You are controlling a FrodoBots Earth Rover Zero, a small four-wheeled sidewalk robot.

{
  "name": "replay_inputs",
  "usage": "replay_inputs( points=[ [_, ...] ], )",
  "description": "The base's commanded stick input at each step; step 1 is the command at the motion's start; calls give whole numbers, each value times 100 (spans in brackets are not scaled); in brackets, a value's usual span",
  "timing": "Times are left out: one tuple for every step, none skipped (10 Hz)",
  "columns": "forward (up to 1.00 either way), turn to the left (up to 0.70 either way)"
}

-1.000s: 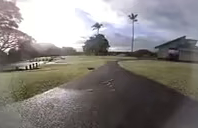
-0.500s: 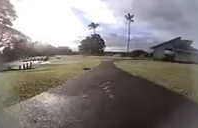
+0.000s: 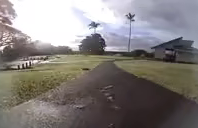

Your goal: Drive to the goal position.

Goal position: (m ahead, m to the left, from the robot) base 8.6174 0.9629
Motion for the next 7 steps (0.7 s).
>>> replay_inputs(
  points=[
    [60,-14],
    [60,-7],
    [60,0],
    [60,0],
    [60,0],
    [60,0],
    [60,0]
  ],
)
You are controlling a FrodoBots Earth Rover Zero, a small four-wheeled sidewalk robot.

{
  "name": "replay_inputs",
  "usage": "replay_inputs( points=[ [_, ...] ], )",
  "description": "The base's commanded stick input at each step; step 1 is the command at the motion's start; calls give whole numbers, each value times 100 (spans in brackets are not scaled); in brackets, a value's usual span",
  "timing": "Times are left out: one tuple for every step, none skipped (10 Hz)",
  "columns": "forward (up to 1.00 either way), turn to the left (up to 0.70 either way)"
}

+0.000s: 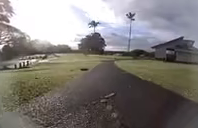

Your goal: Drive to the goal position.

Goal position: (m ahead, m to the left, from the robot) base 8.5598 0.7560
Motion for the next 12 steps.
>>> replay_inputs(
  points=[
    [60,0],
    [60,-1],
    [60,-5],
    [60,-14],
    [60,-15],
    [60,-15],
    [60,-2],
    [60,0],
    [60,0],
    [60,0],
    [60,0],
    [60,0]
  ],
)
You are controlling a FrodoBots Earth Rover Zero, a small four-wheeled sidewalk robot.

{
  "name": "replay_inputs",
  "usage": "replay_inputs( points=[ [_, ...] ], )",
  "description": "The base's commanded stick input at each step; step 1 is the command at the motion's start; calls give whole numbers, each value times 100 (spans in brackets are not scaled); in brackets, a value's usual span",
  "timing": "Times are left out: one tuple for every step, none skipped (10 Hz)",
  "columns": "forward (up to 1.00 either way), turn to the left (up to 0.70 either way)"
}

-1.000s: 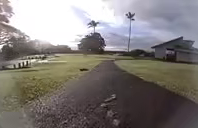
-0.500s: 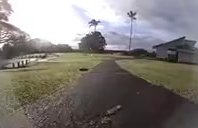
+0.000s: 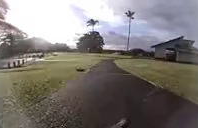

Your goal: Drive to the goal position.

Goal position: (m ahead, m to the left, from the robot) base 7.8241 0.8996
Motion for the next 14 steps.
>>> replay_inputs(
  points=[
    [60,0],
    [60,0],
    [60,0],
    [60,-7],
    [60,-15],
    [60,-9],
    [60,0],
    [60,0],
    [60,0],
    [60,0],
    [60,0],
    [60,0],
    [60,-6],
    [60,-15]
  ],
)
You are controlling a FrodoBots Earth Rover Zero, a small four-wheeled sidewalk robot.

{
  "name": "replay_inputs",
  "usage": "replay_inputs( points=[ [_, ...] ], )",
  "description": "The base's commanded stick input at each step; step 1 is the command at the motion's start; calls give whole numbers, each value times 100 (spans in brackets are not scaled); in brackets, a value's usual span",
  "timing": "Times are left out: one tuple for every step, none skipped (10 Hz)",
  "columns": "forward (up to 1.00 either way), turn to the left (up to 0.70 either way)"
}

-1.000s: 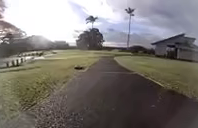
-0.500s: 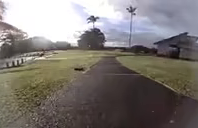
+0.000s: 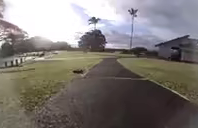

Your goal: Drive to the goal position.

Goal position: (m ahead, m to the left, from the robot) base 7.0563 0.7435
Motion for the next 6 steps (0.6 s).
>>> replay_inputs(
  points=[
    [60,-15],
    [60,-15],
    [60,-15],
    [60,-15],
    [60,-15],
    [60,-6]
  ],
)
